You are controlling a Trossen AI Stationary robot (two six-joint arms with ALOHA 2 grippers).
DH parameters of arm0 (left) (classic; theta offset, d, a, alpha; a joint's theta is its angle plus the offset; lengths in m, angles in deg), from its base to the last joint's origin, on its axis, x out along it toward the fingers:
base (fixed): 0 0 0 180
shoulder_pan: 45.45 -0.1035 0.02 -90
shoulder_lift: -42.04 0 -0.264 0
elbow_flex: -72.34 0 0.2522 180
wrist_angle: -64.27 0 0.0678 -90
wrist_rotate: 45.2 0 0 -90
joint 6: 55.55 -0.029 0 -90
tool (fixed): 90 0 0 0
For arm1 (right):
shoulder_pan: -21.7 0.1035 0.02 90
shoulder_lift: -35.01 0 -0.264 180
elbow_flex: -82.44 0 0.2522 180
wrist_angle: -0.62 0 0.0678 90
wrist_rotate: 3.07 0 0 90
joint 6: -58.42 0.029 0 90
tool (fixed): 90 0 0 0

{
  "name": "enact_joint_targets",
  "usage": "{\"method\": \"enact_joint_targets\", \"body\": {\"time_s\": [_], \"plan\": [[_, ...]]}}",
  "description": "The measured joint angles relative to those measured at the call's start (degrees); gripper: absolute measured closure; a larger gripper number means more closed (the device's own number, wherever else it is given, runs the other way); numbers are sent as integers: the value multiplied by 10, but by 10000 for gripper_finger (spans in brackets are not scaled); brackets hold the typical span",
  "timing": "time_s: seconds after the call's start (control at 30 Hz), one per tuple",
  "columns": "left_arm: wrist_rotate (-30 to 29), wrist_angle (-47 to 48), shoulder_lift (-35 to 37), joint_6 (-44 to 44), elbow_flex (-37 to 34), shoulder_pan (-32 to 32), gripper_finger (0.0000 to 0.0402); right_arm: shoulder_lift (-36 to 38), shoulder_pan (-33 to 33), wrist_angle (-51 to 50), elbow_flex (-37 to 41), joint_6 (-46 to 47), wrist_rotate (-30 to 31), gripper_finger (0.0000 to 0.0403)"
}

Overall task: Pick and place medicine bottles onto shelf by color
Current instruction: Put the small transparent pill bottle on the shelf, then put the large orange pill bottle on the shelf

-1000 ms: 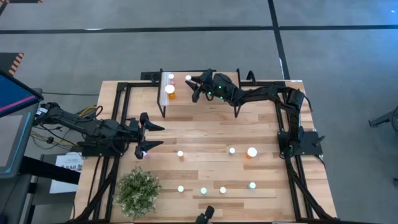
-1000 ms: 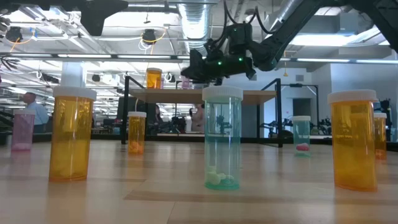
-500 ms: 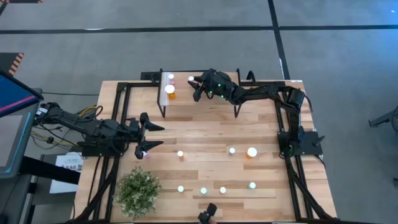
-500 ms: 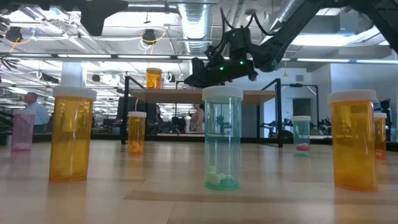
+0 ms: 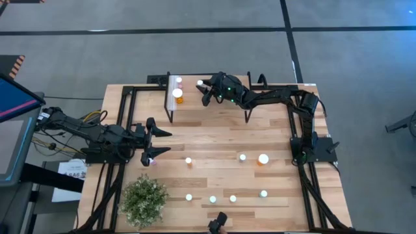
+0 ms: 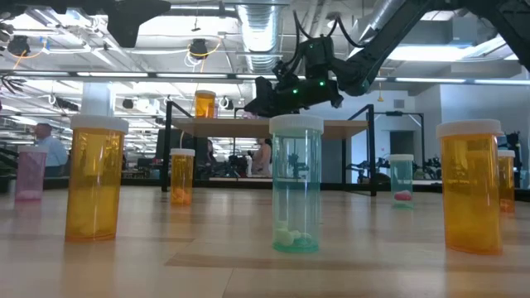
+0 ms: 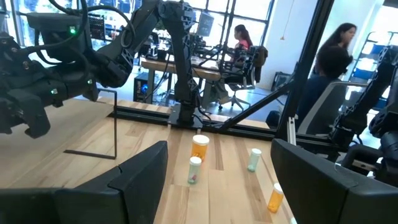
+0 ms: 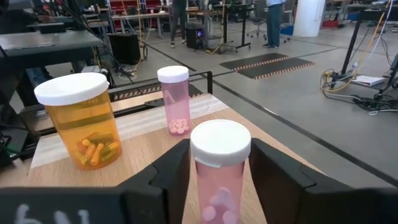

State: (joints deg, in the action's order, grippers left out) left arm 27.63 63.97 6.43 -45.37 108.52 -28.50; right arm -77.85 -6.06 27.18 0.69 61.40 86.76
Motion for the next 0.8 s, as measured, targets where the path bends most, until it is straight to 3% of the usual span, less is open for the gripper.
{"method": "enact_joint_targets", "body": {"time_s": [0.3,0.8], "plan": [[0,0,0,0,0,0,129,1,0,-1,0,11,-1,150],[0,1,0,-2,0,0,129,53,-1,-93,0,1,-1,143]]}}
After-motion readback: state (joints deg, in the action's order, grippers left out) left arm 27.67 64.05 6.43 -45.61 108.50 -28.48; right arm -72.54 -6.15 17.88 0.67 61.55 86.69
